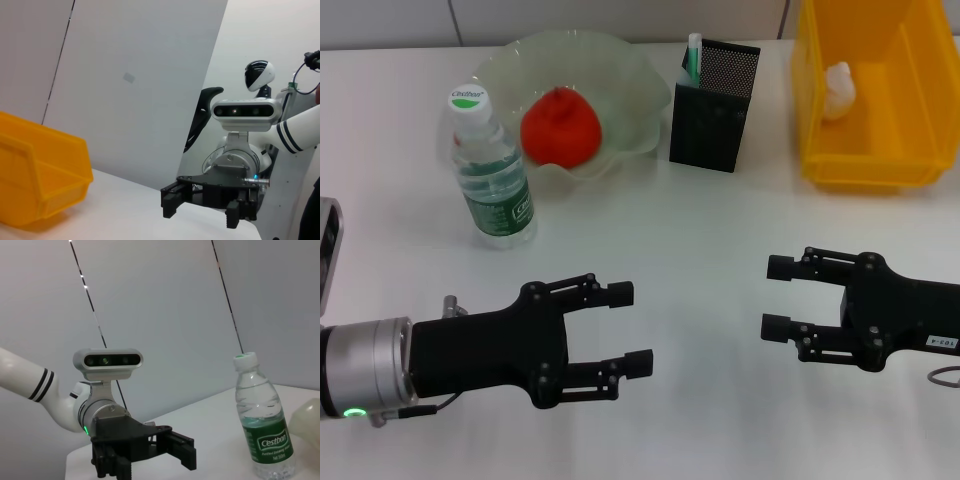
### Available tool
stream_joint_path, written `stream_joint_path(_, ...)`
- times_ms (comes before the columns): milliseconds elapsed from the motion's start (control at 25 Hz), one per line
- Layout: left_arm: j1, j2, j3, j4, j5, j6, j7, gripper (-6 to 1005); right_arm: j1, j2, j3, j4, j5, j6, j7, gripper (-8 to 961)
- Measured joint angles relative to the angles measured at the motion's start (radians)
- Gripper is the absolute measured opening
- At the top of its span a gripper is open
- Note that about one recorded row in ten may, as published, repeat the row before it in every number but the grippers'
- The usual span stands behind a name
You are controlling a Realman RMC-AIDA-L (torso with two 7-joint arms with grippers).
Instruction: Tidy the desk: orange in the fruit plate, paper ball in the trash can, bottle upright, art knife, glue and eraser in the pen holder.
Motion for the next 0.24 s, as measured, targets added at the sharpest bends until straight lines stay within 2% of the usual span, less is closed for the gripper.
stream_joint_path(240, 0.004, 0.008, 0.0, 0.0, 0.0, -0.008, 0.003, 783, 0.002, 0.002, 0.0, 0.0, -0.001, 0.001, 0.0, 730)
